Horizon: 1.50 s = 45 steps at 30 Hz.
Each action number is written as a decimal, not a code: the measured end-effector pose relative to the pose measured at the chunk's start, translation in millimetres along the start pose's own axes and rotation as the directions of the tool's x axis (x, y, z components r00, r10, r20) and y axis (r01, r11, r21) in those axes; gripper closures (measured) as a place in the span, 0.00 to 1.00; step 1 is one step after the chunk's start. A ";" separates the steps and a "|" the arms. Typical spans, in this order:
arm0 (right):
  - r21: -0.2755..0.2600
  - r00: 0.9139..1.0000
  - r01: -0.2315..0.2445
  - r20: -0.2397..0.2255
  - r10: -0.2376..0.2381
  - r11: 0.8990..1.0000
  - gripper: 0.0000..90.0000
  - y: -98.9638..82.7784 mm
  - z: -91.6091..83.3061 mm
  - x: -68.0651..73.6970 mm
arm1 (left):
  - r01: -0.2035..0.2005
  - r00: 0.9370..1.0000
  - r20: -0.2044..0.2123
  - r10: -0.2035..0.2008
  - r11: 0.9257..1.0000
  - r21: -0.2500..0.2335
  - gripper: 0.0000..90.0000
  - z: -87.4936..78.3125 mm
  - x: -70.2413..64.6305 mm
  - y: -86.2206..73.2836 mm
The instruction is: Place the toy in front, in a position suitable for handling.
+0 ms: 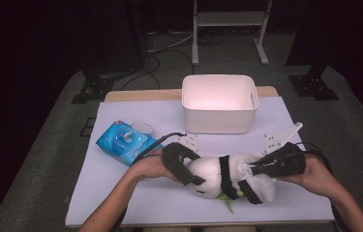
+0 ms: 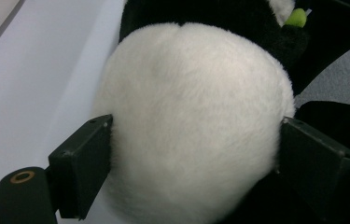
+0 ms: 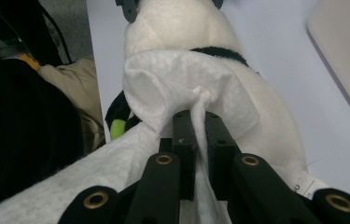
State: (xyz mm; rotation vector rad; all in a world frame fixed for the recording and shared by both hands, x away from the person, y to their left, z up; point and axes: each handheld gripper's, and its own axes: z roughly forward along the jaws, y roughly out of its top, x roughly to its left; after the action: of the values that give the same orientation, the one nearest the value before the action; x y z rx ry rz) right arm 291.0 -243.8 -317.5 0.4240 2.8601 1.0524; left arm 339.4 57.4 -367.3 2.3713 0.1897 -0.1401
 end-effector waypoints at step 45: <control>0.012 0.999 -0.011 0.045 0.010 1.000 0.93 20.4 3.4 -23.4 | -0.018 1.000 0.016 0.018 1.000 -0.026 0.20 0.6 -8.0 -5.7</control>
State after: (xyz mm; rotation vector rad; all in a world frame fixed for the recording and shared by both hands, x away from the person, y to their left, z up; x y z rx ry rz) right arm 318.7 -233.3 -307.8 0.4585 2.8294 1.0136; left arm 330.5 60.3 -370.3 2.3449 0.1614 -0.1474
